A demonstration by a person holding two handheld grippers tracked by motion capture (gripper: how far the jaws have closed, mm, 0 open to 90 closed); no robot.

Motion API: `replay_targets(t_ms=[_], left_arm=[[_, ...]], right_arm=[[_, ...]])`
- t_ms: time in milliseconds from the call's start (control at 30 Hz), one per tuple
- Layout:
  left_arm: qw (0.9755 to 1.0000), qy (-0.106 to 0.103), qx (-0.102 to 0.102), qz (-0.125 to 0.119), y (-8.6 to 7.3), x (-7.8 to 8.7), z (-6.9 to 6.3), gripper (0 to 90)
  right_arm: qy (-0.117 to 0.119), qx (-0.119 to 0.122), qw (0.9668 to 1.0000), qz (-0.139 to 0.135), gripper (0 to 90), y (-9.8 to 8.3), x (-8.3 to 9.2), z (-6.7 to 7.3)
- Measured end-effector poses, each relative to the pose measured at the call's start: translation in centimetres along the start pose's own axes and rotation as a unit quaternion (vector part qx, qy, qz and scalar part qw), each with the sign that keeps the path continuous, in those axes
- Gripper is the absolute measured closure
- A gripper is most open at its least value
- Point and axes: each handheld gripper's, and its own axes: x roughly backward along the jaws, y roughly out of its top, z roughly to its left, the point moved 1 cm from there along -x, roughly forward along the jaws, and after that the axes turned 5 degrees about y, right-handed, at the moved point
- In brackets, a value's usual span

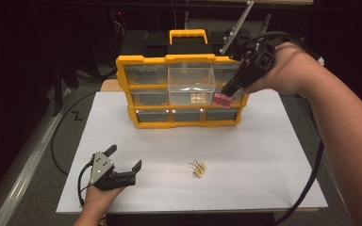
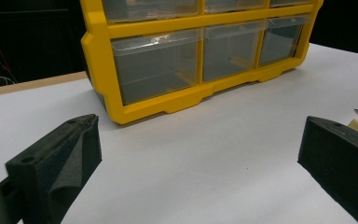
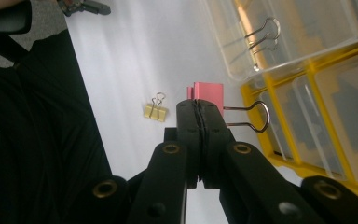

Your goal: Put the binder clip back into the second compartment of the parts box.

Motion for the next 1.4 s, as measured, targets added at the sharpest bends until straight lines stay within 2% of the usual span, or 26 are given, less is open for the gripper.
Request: replay_targets(t_ms=[567,1033,1400], left_arm=[[1.0000,-0.001,0.002,0.000,0.0,0.1,0.1,0.3],[1.0000,-0.002,0.005,0.000,0.0,0.1,0.2,0.3],[1.0000,-0.001,0.007,-0.001,-0.1,0.2,0.2,0.3]], right_arm=[[-0.015,0.002,0.9998,-0.014,90.0,2.6,1.9,-0.6],[-0.023,0.007,0.9995,-0.023,90.0,5.1,2.0,-1.7],[-0.024,0.012,0.9994,-0.022,90.0,7.2,1.0,-2.6]])
